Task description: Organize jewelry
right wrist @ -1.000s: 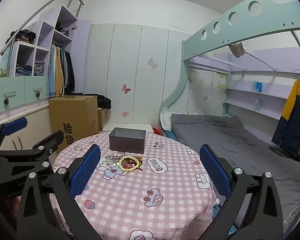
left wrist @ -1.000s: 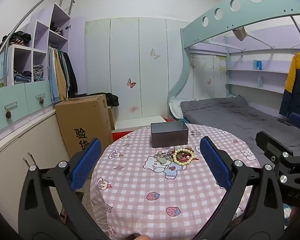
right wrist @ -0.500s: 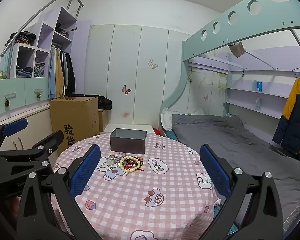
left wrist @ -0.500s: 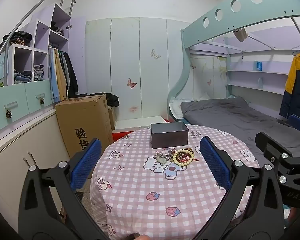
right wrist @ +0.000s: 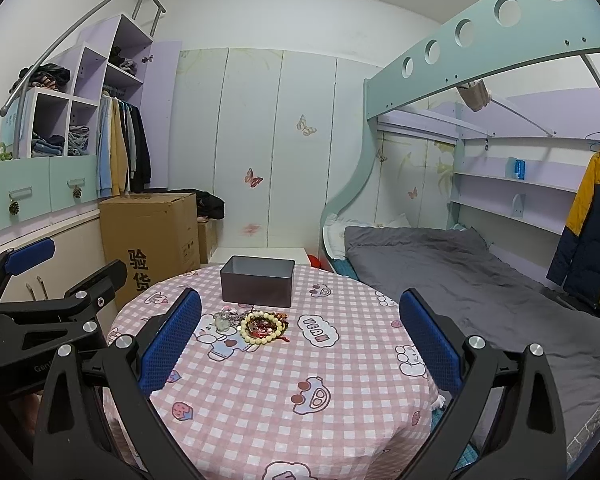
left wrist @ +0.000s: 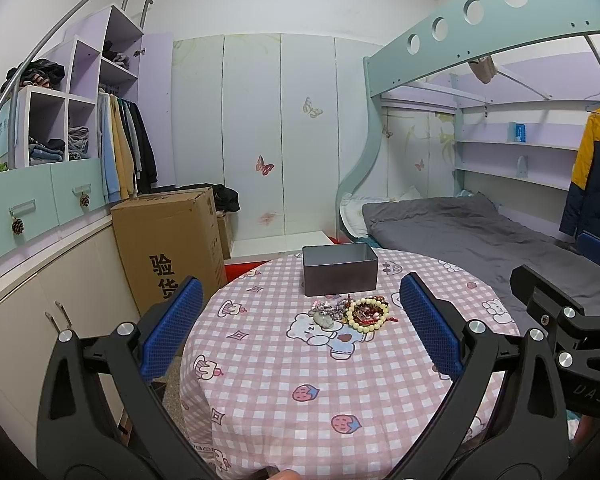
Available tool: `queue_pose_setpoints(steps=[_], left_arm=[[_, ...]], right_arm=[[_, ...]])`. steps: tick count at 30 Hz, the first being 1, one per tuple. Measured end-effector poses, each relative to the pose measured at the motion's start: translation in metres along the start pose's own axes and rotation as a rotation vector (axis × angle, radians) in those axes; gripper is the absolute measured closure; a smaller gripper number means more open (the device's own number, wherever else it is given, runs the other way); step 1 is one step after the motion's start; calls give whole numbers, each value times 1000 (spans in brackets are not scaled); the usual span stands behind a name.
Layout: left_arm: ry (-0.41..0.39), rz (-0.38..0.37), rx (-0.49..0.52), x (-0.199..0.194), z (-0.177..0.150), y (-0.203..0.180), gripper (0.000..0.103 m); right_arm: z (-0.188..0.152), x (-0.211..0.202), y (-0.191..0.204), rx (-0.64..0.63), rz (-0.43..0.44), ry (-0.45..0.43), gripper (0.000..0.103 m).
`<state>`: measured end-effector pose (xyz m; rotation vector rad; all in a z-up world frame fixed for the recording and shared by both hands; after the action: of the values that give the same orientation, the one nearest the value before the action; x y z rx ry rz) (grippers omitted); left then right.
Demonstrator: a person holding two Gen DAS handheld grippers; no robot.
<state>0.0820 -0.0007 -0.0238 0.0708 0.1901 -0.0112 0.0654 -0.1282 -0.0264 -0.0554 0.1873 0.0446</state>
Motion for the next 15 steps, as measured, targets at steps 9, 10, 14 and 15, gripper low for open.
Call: queue_pose_setpoints(steps=[9,10,14,15], left_arm=[[-3,4,5,2,4,1,6],[-3,5,6,2,4,1,6],[-3,5,8,-1,2,-1,6],[4,5,1,11,-1,4,6]], right_arm=[[-1,0,-1,1,0,2,8],[-1,1,-1,2,0,3,8],[-1,2,-2,4,1,4,8],[-1,2,-2,3,1,5,8]])
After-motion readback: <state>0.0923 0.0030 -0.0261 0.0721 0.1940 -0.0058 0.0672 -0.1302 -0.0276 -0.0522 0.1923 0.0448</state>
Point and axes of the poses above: each gripper's, at about its wrist camera, not at the fingertips, and x roughly the way its jaws point, y to its left, z to its top, the point moved 9 cm from there along x, roughly the way its jaws point, and after that the axes turned 2 degrees about -y, right-handed, at the moved point
